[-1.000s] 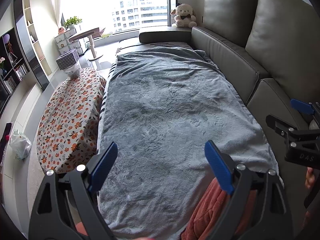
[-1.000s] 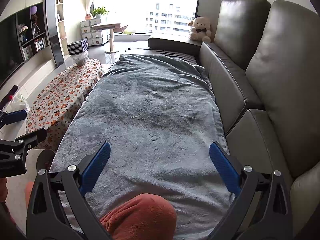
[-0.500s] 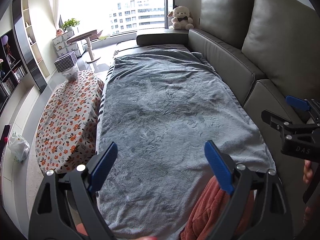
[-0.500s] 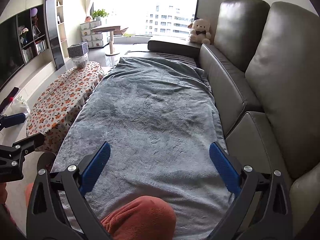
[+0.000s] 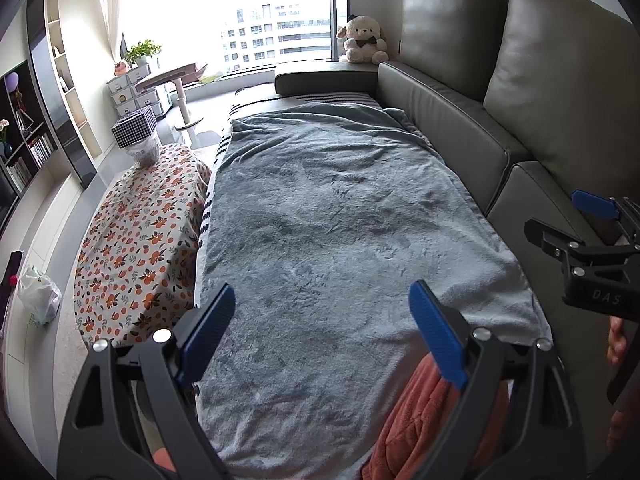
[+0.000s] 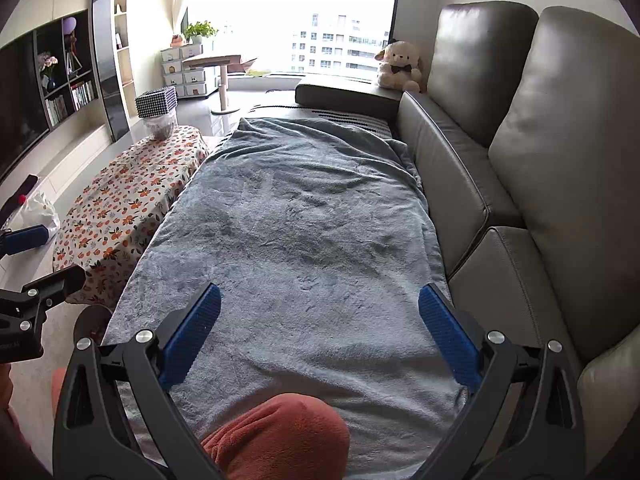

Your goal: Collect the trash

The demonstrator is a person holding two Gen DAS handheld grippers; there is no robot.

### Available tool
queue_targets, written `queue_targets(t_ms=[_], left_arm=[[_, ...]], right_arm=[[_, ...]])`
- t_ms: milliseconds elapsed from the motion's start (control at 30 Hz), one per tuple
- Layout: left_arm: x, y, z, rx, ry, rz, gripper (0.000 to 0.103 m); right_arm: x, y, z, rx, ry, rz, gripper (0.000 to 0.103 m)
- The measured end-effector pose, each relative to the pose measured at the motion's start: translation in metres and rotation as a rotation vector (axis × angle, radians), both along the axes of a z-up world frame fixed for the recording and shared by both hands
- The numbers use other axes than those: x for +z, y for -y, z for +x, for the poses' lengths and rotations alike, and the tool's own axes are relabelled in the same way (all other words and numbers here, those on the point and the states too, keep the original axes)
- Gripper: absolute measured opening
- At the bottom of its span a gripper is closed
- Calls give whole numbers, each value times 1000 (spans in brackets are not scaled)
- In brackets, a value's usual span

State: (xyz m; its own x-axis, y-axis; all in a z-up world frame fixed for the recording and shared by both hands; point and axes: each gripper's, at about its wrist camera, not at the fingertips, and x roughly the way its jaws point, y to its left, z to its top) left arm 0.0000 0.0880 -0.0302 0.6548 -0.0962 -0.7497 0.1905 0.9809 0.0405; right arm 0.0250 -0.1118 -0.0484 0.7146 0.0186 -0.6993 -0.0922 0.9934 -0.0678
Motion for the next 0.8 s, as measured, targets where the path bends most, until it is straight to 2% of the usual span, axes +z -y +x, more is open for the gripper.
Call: queue_targets(t_ms=[800], left_arm=[[0, 4, -5, 5, 22, 19, 88]], right_arm=[[5, 3, -1, 7, 10, 4, 96]])
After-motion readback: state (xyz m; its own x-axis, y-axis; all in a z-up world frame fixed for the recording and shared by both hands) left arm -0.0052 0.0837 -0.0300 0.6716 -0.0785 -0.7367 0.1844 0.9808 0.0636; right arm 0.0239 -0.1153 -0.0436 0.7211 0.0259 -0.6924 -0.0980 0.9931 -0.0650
